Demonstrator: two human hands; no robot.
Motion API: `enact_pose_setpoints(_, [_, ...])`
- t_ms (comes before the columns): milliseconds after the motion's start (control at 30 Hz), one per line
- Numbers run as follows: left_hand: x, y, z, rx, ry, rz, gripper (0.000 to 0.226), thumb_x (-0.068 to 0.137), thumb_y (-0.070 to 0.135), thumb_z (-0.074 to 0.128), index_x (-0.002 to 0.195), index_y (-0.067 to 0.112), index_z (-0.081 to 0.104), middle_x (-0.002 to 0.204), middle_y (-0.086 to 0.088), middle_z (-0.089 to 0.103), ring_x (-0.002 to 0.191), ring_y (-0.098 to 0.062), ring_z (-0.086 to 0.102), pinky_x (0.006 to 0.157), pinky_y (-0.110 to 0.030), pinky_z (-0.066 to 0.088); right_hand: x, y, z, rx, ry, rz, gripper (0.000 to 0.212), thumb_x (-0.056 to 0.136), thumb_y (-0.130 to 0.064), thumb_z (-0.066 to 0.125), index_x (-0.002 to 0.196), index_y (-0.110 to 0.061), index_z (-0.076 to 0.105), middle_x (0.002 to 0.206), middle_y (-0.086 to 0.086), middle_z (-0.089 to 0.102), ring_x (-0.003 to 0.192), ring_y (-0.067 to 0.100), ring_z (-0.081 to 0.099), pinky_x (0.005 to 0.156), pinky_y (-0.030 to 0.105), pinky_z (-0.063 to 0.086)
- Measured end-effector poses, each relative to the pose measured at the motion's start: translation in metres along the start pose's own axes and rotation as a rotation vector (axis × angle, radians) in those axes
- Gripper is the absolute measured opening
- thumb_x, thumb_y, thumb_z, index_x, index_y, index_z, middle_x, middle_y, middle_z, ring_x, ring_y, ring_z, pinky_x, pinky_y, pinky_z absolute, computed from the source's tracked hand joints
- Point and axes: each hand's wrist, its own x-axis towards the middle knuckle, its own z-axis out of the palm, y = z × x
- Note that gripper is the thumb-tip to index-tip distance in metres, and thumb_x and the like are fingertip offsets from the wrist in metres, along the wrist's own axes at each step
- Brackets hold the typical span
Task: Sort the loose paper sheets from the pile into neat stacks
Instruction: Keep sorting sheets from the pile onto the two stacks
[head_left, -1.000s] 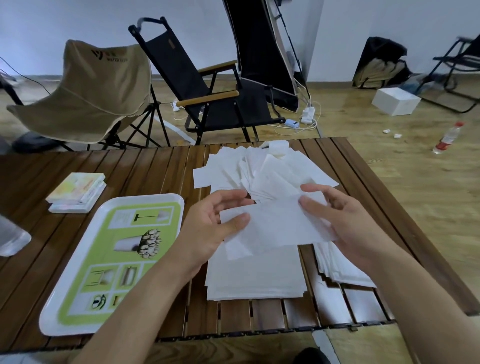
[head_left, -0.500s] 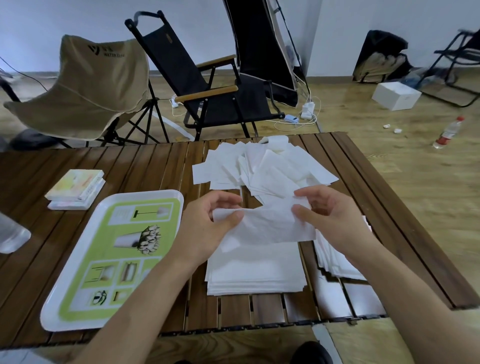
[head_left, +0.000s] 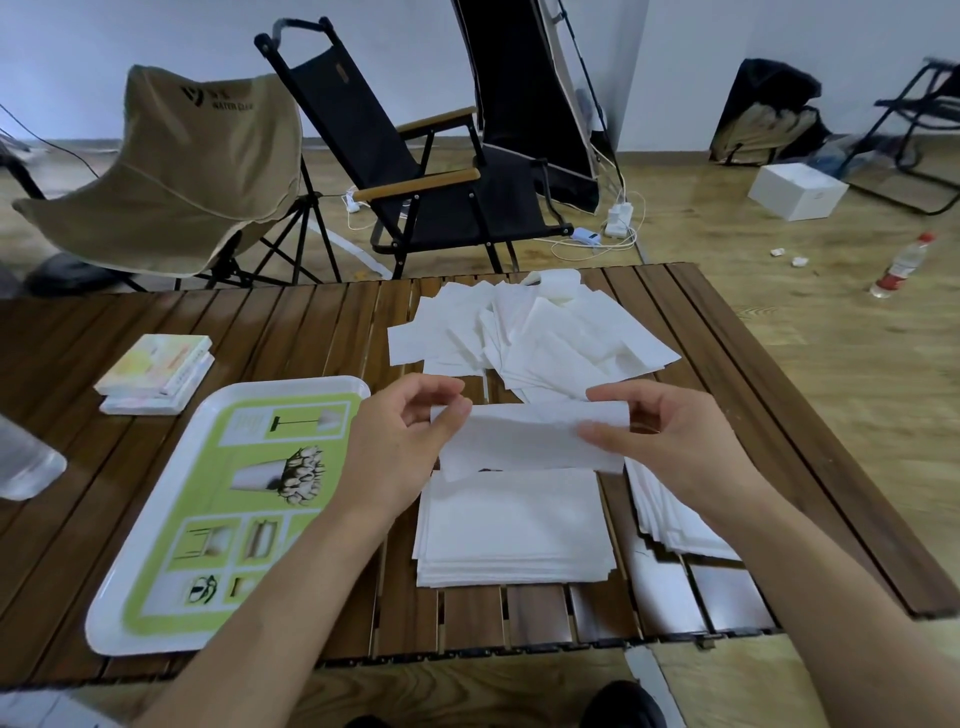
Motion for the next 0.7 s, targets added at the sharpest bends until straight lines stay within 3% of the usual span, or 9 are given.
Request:
enact_pose_setpoints(100, [0.0,-0.001,0.0,0.055,0.008,0.032,0.023,0.09,0.007,0.075,0.107,0.023,0.073,0.098,0.011,0.074,0.088,0.003,0.069,0.07,-0.008,0.053,0.002,0.004,0.0,0.007,0.046,-0.021,0.013,0.085,-0.028,0.082,0.097,-0.032,0.079,0.08,0.013,0.068,0.068,0.013,0.057,0.07,0.024,0.048])
enact_pose_setpoints(233, [0.0,-0.007,-0.001,0.205,0.005,0.071,0.024,0.089,0.009,0.077,0.106,0.025,0.074,0.094,0.014,0.073,0.087,0.006,0.066,0.072,-0.006,0.051,0.002,0.008,0.002,-0.046,0.078,-0.047,0.006,0.086,-0.028,0.081,0.088,-0.033,0.08,0.089,-0.005,0.073,0.077,0.011,0.064,0.074,0.026,0.052])
enact_pose_setpoints(333, [0.0,-0.006,-0.001,0.279,-0.022,0.089,0.02,0.091,0.014,0.075,0.103,0.03,0.074,0.091,0.013,0.07,0.083,0.003,0.061,0.068,-0.007,0.049,0.002,0.006,0.006,-0.186,0.127,-0.113,0.005,0.087,-0.028,0.078,0.089,-0.032,0.077,0.105,-0.01,0.059,0.095,0.012,0.059,0.083,0.025,0.049])
enact_pose_setpoints(367, [0.001,-0.005,-0.002,0.317,-0.051,0.097,0.018,0.094,0.017,0.072,0.101,0.033,0.072,0.093,0.014,0.068,0.084,0.001,0.06,0.069,-0.009,0.048,0.002,0.005,0.007,-0.229,0.143,-0.133,0.003,0.089,-0.029,0.076,0.091,-0.03,0.074,0.103,-0.011,0.058,0.094,0.009,0.057,0.082,0.022,0.047])
enact_pose_setpoints(433, [0.004,-0.003,-0.005,0.404,-0.153,0.099,0.014,0.1,0.022,0.062,0.1,0.036,0.067,0.099,0.016,0.062,0.087,-0.001,0.058,0.069,-0.01,0.043,0.002,0.004,0.008,-0.208,0.098,-0.13,0.003,0.093,-0.028,0.071,0.091,-0.028,0.07,0.084,-0.013,0.058,0.073,-0.001,0.054,0.065,0.012,0.042])
enact_pose_setpoints(500, [0.006,-0.006,-0.01,0.46,-0.255,0.074,0.011,0.105,0.027,0.053,0.101,0.033,0.062,0.097,0.014,0.059,0.083,-0.004,0.057,0.068,-0.013,0.04,0.002,0.007,0.01,-0.178,0.005,-0.105,0.01,0.095,-0.029,0.068,0.086,-0.027,0.067,0.067,-0.012,0.058,0.056,-0.001,0.05,0.053,0.011,0.038])
enact_pose_setpoints(600, [0.006,-0.014,-0.017,0.483,-0.344,-0.002,0.026,0.107,0.036,0.044,0.089,0.024,0.056,0.073,0.01,0.053,0.065,-0.007,0.048,0.061,-0.025,0.035,0.004,0.016,0.015,-0.23,-0.088,-0.067,0.018,0.096,-0.035,0.066,0.083,-0.023,0.064,0.056,-0.012,0.054,0.047,0.001,0.044,0.048,0.014,0.034])
enact_pose_setpoints(700, [0.005,-0.027,-0.016,0.576,-0.39,-0.061,0.037,0.108,0.041,0.04,0.08,0.019,0.05,0.068,0.006,0.05,0.062,-0.011,0.045,0.06,-0.03,0.035,0.006,0.026,0.022,-0.36,-0.142,-0.039,0.032,0.096,-0.043,0.064,0.075,-0.021,0.056,0.056,-0.008,0.05,0.048,0.004,0.042,0.051,0.017,0.032])
